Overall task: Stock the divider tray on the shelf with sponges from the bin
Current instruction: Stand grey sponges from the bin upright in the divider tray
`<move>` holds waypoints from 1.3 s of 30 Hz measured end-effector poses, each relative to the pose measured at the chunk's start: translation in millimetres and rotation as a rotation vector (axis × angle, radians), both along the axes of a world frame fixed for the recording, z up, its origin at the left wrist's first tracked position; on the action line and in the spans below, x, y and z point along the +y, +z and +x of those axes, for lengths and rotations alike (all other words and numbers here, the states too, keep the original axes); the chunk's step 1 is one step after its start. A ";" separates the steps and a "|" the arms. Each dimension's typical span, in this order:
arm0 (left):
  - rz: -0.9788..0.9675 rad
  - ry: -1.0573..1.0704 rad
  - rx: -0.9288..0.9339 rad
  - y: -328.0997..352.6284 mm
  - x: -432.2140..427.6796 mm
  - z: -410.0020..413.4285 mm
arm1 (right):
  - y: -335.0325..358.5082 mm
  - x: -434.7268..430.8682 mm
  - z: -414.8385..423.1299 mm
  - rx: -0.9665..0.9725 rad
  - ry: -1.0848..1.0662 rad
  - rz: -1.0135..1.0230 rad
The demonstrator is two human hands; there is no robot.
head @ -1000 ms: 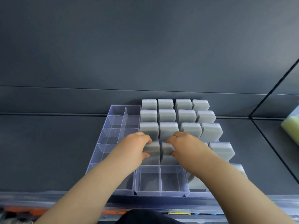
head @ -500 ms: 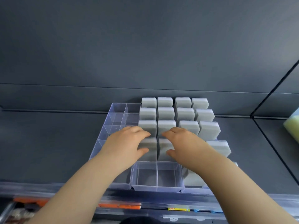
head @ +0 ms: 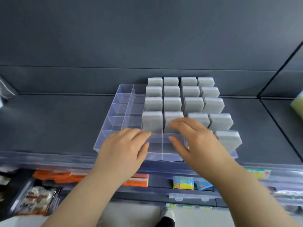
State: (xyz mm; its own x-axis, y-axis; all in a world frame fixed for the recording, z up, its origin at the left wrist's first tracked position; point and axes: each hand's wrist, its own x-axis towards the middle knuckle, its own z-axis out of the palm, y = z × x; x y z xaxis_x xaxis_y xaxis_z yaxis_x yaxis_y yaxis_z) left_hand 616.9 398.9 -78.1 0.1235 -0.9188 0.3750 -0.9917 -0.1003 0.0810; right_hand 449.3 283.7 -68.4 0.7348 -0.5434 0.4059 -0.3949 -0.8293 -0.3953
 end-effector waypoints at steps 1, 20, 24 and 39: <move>-0.004 -0.013 -0.007 -2.1 7.3 -2.7 | -3.4 12.5 -3.0 0.000 0.000 0.014; 0.012 -0.337 0.025 -6.6 36.8 -143.0 | -16.0 117.2 -196.8 0.158 -0.641 0.190; -0.028 -0.413 0.020 5.7 -5.1 -215.7 | 0.7 100.4 -278.7 0.094 -0.754 0.155; -0.023 -0.734 0.100 -18.8 -140.4 -529.2 | -41.2 37.6 -568.9 0.182 -0.898 0.425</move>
State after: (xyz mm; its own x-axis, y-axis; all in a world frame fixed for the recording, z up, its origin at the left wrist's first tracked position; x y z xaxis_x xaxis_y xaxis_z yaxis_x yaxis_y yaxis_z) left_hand 87.7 258.5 -96.9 -0.4849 -0.7702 0.4143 -0.7908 0.5884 0.1682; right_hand -119.6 321.2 -109.7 0.0143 -0.9995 -0.0280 -0.8876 0.0002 -0.4607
